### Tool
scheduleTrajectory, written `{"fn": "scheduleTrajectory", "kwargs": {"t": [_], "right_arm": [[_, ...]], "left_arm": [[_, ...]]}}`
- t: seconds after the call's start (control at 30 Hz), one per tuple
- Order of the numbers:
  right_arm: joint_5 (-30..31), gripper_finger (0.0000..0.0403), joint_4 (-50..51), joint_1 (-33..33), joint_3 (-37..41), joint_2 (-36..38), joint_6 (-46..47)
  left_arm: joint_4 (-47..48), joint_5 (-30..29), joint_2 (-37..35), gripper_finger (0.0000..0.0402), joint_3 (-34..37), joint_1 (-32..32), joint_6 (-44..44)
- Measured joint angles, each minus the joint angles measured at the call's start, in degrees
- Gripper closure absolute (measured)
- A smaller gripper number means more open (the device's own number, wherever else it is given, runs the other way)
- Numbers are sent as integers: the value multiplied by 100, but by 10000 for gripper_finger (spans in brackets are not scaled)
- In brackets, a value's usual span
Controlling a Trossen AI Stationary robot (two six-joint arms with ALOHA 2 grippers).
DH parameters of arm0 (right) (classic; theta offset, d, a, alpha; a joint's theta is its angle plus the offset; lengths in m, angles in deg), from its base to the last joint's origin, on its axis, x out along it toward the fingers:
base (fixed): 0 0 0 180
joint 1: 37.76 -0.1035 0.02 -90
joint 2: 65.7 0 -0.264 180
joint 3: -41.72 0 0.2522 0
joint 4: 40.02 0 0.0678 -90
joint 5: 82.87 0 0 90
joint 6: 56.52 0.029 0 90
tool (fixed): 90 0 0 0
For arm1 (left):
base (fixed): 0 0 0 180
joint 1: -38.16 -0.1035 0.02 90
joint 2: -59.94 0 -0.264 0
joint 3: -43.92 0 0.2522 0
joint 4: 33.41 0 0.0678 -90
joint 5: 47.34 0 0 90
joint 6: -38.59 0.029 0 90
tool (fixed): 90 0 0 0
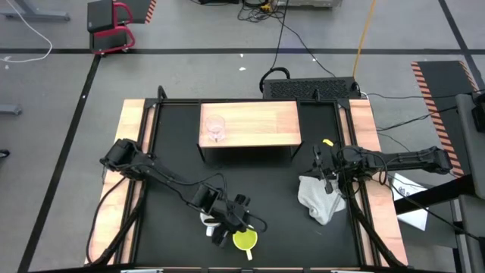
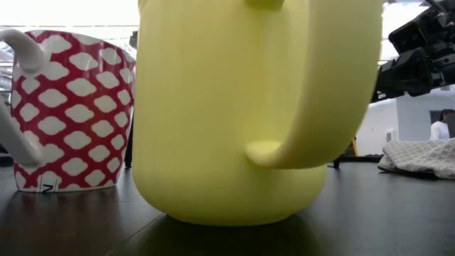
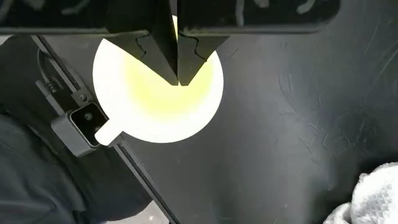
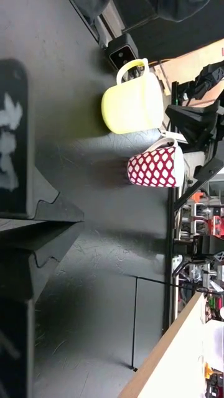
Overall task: Stack small to large cups/mugs on shelf
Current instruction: Put the yellow mug on the shelf
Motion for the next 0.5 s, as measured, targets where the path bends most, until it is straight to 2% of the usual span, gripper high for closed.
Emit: {"fn": "scheduleTrajectory", "kwargs": {"t": [0.17, 0.5], "right_arm": [[0, 403, 0, 1, 0, 0, 6], [0, 403, 0, 1, 0, 0, 17]], "left_arm": [[-24, -301, 0, 398, 0, -34, -2], [-176, -305, -2, 377, 0, -28, -168]]}}
